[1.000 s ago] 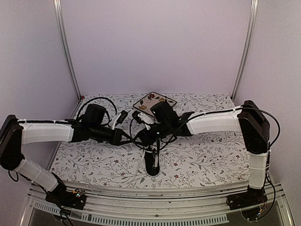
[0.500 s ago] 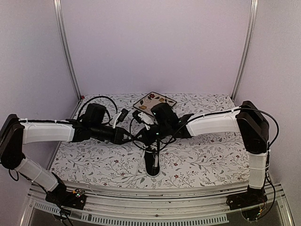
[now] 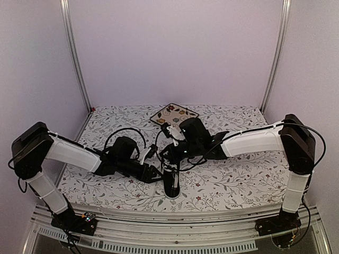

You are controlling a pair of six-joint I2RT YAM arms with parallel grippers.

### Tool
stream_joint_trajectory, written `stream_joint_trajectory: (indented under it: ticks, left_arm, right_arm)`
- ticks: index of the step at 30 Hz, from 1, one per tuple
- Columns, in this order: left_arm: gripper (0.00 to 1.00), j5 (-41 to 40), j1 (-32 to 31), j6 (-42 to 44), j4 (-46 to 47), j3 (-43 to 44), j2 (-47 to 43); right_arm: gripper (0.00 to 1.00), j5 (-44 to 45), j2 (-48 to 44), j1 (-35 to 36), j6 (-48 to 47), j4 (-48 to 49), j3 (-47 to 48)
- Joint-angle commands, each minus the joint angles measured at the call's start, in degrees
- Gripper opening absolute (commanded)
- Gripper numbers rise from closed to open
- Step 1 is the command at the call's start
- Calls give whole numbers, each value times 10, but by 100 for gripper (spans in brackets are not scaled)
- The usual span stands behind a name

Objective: Tie the shoes

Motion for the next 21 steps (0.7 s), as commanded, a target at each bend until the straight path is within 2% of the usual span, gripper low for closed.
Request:
stream_joint_trajectory:
  ticks: [1,9,16,21]
  left_arm:
    - [59,-41,-13,-13,52,1,40]
    - [41,-30,-23,-18,76,28,94]
    - [0,-55,-26,-34,79,12,93]
    - [0,-84,-26,-52,81,-26,53]
  right_arm:
    - [2,15,-25,1,24,20,-15]
    - [2,25,-29,2,32,27,-19]
    - [2,63,-56,1,56,39,-53]
    - [2,150,-127,1,105,29,-107]
